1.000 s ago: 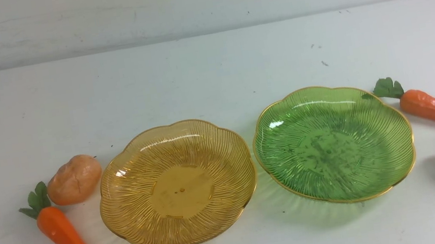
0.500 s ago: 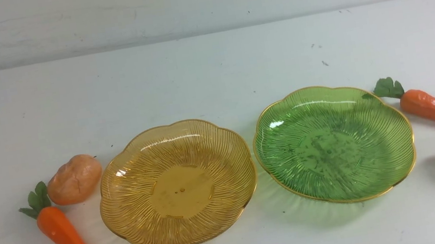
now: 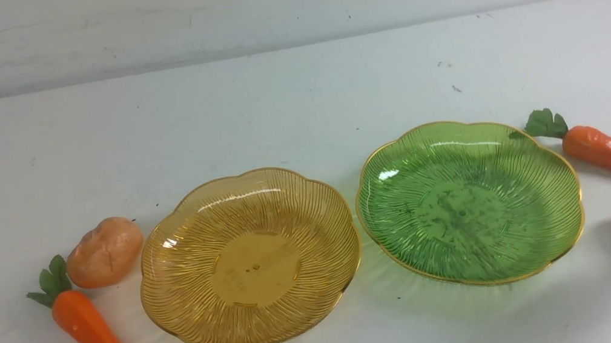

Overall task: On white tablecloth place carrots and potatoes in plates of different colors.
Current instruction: 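Put the potato onto the plate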

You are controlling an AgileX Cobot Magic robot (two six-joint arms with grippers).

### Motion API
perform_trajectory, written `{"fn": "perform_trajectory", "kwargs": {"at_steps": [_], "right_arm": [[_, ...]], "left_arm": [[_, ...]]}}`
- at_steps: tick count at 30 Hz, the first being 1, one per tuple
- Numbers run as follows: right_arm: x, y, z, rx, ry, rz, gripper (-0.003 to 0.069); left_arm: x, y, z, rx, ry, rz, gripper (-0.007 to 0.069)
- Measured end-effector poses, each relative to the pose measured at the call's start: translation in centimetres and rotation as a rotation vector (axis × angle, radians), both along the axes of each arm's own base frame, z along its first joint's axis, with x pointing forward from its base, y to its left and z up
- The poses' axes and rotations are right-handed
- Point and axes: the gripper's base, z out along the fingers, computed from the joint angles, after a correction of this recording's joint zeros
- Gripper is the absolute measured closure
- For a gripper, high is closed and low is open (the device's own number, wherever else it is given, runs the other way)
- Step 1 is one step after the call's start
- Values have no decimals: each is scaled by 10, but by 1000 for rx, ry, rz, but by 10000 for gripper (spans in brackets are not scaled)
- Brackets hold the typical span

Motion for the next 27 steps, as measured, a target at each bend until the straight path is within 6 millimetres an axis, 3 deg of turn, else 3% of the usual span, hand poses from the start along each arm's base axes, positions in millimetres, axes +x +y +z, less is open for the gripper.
{"fn": "perform_trajectory", "kwargs": {"at_steps": [8,13,16,21,23,27], "right_arm": [[22,-8,-43,-135,126,106,-30],[26,-9,-67,-156,199,152,13],[26,-7,-69,-128,204,149,139],[22,-8,-60,-129,261,119,578],[23,-9,-48,-136,262,103,648],[25,-8,-37,-125,272,76,671]], "left_arm": [[0,0,0,0,0,0,628],[0,0,0,0,0,0,628],[0,0,0,0,0,0,628],[0,0,0,0,0,0,628],[0,0,0,0,0,0,628],[0,0,0,0,0,0,628]]}}
